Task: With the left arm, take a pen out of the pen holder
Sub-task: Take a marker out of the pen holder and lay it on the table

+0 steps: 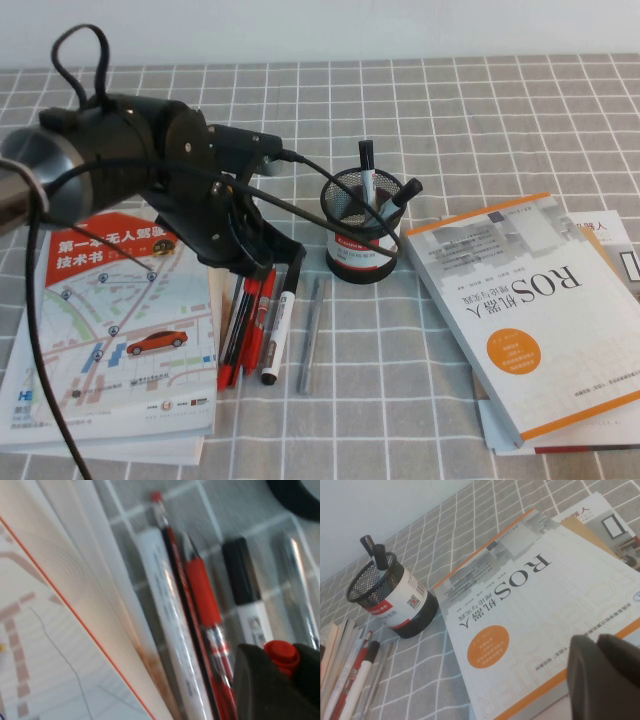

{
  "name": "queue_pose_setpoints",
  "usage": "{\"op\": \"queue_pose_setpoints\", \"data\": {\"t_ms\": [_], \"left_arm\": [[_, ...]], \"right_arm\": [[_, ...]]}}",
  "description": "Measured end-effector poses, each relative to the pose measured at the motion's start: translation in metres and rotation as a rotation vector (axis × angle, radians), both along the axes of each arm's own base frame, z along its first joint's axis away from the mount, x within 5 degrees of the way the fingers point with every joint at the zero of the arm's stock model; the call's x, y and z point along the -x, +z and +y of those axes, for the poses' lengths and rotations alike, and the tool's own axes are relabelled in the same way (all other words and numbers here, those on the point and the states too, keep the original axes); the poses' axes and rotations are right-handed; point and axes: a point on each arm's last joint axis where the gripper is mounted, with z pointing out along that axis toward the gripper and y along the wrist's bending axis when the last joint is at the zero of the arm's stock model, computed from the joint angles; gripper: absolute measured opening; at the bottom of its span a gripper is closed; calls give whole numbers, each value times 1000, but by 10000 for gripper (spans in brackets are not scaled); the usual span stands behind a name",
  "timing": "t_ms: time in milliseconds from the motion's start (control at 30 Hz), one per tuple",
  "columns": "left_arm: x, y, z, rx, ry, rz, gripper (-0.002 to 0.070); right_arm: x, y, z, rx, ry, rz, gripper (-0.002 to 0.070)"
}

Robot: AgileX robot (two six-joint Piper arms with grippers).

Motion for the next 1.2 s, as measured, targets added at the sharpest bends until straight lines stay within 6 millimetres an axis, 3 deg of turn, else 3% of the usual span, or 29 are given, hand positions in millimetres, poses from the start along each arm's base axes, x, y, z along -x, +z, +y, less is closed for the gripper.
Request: {"op": "queue_pose_setpoints", "data": {"t_ms": [300,533,767,867,1000,1100,1200], "left_arm": [[-13,-14,-5,19,34,-58,88],[-22,-17,-8,61,72,-118,262],[-19,-12,-3,17,55,-117,296],[-14,12,6,-14,44,-151,230],[4,66,20,17,29,-281,60],[32,105,31,86,-10,-372,15],[76,129,47,145,-52,-452,4]], "right_arm": [[0,0,0,0,0,0,-13],[0,0,0,0,0,0,-13],[0,0,0,0,0,0,-13],[0,0,0,0,0,0,-13],[0,0,0,0,0,0,-13],[0,0,0,0,0,0,-13],[0,0,0,0,0,0,-13]]}}
